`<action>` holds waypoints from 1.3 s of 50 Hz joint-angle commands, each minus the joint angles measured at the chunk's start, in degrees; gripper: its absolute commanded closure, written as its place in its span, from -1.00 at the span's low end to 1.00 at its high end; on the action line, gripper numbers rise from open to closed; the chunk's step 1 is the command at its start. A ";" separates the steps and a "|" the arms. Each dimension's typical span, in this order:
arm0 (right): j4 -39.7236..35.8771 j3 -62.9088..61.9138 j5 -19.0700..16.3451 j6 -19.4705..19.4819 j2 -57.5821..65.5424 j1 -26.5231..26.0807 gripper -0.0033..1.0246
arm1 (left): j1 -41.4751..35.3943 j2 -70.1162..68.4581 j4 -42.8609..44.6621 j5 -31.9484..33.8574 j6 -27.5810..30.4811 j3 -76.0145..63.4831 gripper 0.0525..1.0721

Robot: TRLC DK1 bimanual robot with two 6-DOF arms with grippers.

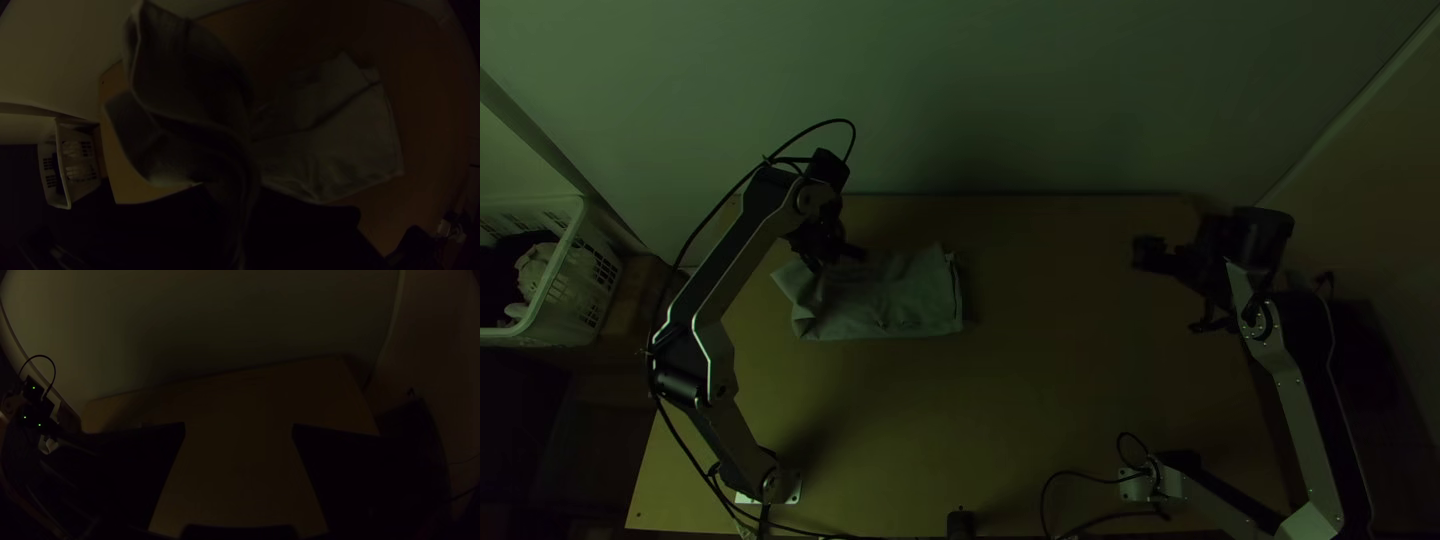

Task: Fold the t-shirt

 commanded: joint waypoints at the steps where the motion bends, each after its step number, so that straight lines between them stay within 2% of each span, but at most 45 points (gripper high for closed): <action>1: 0.61 -2.10 0.37 0.38 -2.20 -0.70 -0.91 | -3.54 4.12 -1.79 -0.51 -3.53 4.19 0.95; 17: 1.40 -7.02 0.37 1.61 -5.89 -0.70 -0.91 | -12.51 14.85 -1.97 -0.34 -9.42 13.86 0.95; 27: 2.28 -9.75 0.37 1.87 -7.48 -0.70 -0.91 | -16.28 20.12 -1.44 2.39 -13.11 18.17 0.94; 28: 2.28 -9.92 0.37 1.96 -7.56 -0.70 -0.91 | -16.72 20.65 -1.09 2.48 -13.81 18.52 0.84; 29: 2.28 -10.19 0.37 2.05 -7.56 -0.70 -0.91 | -17.16 21.09 -0.56 2.48 -14.43 18.96 0.61; 30: 2.28 -10.36 0.37 2.05 -7.65 -0.70 -0.91 | -17.78 21.44 0.05 2.48 -15.04 19.13 0.26; 32: 2.46 -10.98 0.28 2.13 -7.83 -0.70 -0.91 | -18.92 21.97 1.02 2.56 -15.39 19.48 -0.64; 33: 2.46 -11.24 0.37 2.13 -7.92 -0.61 -0.91 | -19.45 22.32 1.55 2.48 -15.48 19.75 -0.99; 34: 2.55 -11.51 0.37 2.13 -8.00 -0.52 -0.91 | -19.89 22.41 2.16 2.48 -15.48 19.92 -0.92; 46: 4.66 -13.79 0.37 2.31 -8.44 0.18 -0.91 | -21.03 20.21 6.64 2.48 -15.74 21.24 -0.92; 61: 6.76 -12.65 0.37 1.17 -7.21 0.53 -0.91 | -15.85 12.74 6.56 2.56 -12.93 19.40 -0.91; 65: 8.17 -11.94 0.28 0.64 -7.04 0.88 -0.91 | -13.91 10.10 6.47 5.03 -12.14 18.78 -0.91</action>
